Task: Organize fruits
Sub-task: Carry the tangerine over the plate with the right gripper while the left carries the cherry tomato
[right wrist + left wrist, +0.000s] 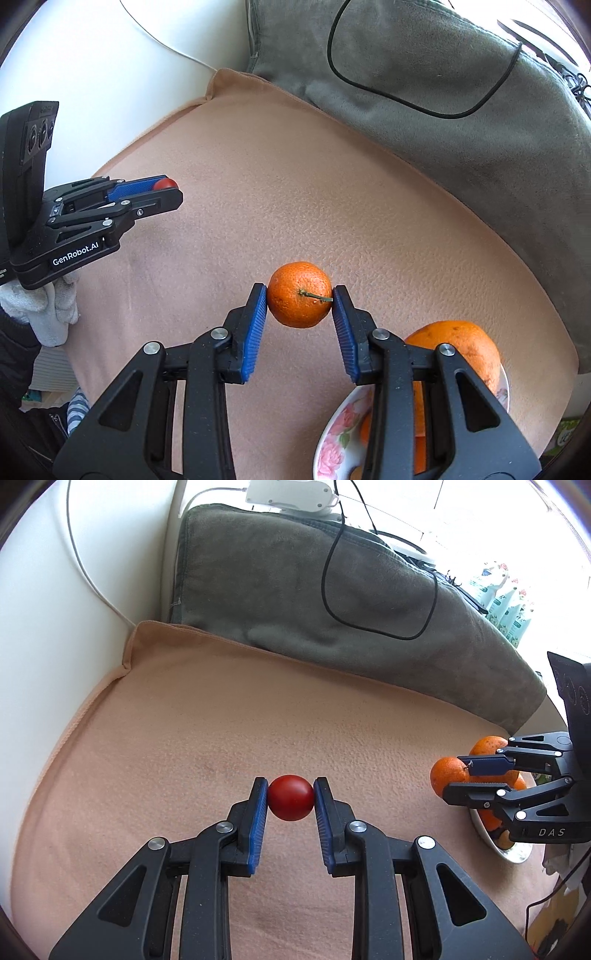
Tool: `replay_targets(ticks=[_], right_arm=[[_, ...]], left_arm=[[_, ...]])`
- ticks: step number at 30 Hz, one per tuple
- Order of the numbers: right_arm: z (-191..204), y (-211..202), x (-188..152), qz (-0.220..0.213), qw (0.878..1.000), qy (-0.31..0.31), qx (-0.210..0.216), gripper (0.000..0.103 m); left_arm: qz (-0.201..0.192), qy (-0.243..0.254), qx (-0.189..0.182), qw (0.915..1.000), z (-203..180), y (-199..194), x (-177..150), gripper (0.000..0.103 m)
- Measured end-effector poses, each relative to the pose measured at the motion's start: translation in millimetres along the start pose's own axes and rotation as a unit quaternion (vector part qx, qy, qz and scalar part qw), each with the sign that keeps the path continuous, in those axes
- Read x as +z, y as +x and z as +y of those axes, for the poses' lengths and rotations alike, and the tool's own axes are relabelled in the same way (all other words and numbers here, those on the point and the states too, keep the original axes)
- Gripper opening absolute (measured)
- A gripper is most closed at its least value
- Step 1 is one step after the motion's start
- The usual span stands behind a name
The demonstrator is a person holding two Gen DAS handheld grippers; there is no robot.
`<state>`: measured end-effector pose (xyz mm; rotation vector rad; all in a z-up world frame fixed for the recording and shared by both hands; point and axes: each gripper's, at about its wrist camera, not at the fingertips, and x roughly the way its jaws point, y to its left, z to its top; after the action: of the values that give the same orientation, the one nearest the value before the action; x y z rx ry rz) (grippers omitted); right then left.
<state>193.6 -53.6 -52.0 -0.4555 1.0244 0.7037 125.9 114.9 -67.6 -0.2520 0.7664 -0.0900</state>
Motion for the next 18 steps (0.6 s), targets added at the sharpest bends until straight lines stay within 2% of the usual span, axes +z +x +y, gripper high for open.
replay_targets(ticks=[18], right_arm=[[-22.9,-81.1,-49.7,-0.08,0.995,0.054,0.015,0.038]], left_arm=[[-0.029,0.049,-0.049,0.9972,-73.8,-36.7,-6.3,0.024]])
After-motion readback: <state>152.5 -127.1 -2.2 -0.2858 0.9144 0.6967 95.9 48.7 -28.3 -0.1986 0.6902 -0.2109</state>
